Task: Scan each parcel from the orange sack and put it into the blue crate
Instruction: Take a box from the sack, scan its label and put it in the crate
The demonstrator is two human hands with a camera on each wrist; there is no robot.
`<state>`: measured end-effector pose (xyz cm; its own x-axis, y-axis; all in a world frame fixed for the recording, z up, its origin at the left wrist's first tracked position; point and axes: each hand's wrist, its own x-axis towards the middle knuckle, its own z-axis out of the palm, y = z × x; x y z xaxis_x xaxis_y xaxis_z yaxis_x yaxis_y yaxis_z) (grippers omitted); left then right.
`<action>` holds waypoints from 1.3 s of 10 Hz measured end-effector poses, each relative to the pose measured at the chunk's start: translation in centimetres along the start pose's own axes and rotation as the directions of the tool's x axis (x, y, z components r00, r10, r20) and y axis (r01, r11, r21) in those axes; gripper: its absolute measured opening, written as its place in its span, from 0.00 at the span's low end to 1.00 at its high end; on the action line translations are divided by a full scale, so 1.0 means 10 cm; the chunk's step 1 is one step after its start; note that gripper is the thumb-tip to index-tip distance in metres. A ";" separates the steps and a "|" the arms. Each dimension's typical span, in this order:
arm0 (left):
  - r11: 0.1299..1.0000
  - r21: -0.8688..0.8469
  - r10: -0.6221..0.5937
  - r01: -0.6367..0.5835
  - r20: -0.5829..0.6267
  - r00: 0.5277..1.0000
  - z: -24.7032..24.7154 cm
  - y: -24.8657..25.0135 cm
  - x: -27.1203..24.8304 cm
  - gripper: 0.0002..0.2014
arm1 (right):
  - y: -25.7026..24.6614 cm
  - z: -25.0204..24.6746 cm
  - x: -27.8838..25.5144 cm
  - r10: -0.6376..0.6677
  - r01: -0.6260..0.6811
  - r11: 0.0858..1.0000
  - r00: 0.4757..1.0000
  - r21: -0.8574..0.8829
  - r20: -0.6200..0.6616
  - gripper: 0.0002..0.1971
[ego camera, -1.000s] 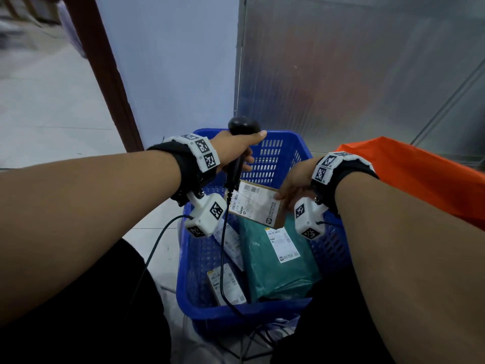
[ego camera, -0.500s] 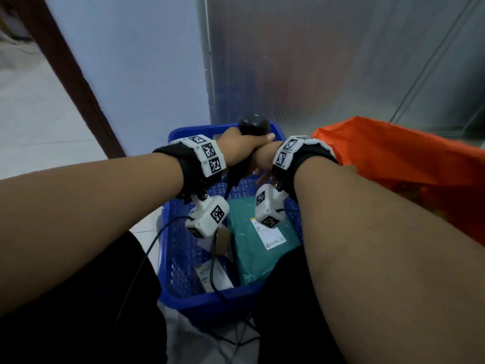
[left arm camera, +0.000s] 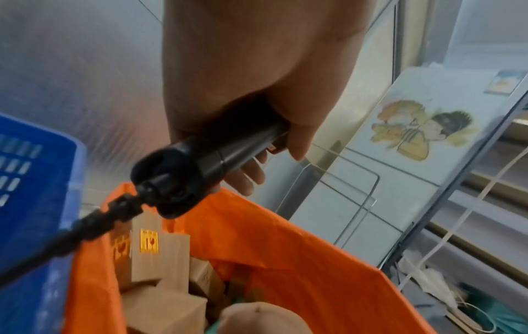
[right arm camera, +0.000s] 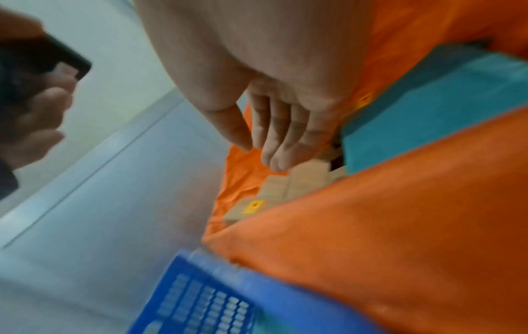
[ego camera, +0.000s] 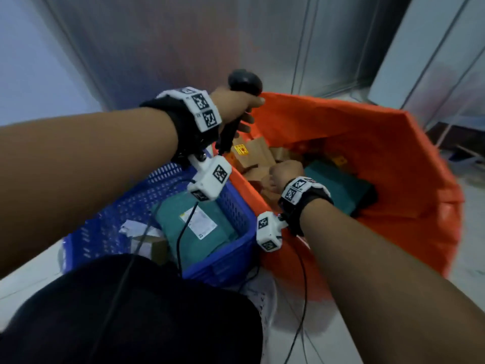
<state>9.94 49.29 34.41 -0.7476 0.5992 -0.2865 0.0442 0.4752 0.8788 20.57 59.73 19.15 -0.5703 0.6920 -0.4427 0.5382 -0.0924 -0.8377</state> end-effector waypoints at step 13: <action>0.994 0.043 -0.101 0.097 0.092 0.991 0.75 -1.47 -0.18 0.17 | 0.54 0.15 -0.27 0.167 -0.228 0.925 0.963 0.305 0.214 0.17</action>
<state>15.60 46.03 19.15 -0.6840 0.6051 -0.4073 -0.0001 0.5584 0.8296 24.06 56.30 15.35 -0.5916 0.4977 -0.6343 0.4383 -0.4618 -0.7712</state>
